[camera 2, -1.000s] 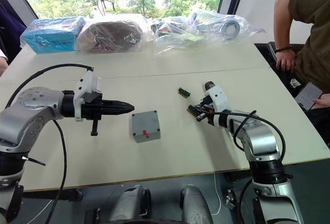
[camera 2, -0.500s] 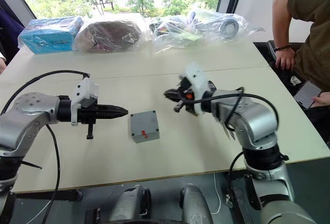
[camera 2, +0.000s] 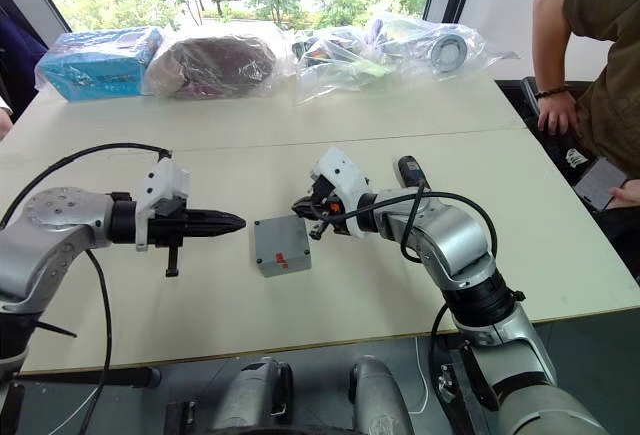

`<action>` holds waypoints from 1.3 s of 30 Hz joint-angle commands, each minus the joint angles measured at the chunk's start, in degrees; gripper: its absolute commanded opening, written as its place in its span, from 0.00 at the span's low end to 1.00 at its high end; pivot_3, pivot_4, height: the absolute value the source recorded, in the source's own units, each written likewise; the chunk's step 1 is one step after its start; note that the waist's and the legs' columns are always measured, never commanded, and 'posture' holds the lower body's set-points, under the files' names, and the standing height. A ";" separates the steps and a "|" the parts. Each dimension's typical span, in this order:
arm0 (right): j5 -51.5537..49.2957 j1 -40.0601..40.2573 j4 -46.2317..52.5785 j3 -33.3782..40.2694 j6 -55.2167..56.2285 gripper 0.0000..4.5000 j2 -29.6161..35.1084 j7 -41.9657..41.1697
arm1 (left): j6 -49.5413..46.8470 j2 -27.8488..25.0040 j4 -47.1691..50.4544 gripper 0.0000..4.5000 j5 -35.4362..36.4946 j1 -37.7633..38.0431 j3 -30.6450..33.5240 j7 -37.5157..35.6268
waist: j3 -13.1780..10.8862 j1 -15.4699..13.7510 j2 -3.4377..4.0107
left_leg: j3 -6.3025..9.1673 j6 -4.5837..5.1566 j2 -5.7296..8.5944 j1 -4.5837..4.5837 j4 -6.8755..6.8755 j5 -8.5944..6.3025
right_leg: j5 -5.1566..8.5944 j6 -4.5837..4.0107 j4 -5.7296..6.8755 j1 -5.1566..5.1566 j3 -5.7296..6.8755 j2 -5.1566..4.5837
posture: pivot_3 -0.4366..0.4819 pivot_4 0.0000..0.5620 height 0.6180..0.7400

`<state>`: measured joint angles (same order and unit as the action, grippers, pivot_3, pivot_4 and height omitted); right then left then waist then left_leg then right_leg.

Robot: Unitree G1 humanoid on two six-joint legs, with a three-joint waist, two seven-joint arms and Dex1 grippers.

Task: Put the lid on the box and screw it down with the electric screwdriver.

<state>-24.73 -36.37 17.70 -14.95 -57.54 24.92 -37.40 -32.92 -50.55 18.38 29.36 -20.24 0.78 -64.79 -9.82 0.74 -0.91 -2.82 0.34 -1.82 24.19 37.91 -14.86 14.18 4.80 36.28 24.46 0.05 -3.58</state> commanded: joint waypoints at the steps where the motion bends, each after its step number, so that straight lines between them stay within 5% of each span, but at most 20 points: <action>1: 0.90 -0.96 -0.15 -0.33 1.96 0.02 0.31 -0.62 | 0.27 -0.22 1.99 0.00 0.83 0.05 1.34 0.33 | 0.00 0.01 0.00 | 0.00 0.00 0.00 0.00 0.00 0.00 | 0.00 0.00 0.00 0.00 0.00 0.00 | 0.48 0.27 1.00; 26: 5.38 2.23 -3.73 -4.55 5.61 0.02 1.27 -2.77 | 0.41 0.41 1.71 0.00 0.57 -0.97 0.59 0.78 | 0.01 0.00 -0.01 | -0.01 0.00 0.02 0.00 0.01 0.00 | -0.02 0.04 0.01 0.00 0.00 0.03 | 0.48 0.27 1.00; 29: 5.00 2.36 -3.53 -3.90 5.67 0.17 1.05 -3.21 | 0.22 0.39 1.84 0.00 0.70 -0.97 0.67 0.81 | 0.01 0.00 -0.01 | -0.01 0.00 0.02 0.00 0.01 0.00 | -0.02 0.04 0.02 0.00 0.00 0.04 | 0.48 0.27 1.00; 39: 3.34 -0.09 3.93 4.59 4.03 0.99 6.79 -3.49 | -0.68 1.89 3.08 0.00 1.85 -2.14 -0.06 1.05 | 0.00 -0.24 0.00 | 0.00 0.00 0.03 0.06 0.08 0.00 | -0.02 0.04 0.04 0.00 0.01 0.02 | 0.48 0.27 1.00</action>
<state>-20.11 -34.27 17.21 -15.16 -51.99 29.46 -40.61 -33.45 -48.87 19.30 29.60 -21.07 0.64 -63.58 -9.82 0.50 -0.90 -2.81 0.33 -1.79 24.26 38.01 -14.86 14.16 4.84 36.32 24.46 0.06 -3.56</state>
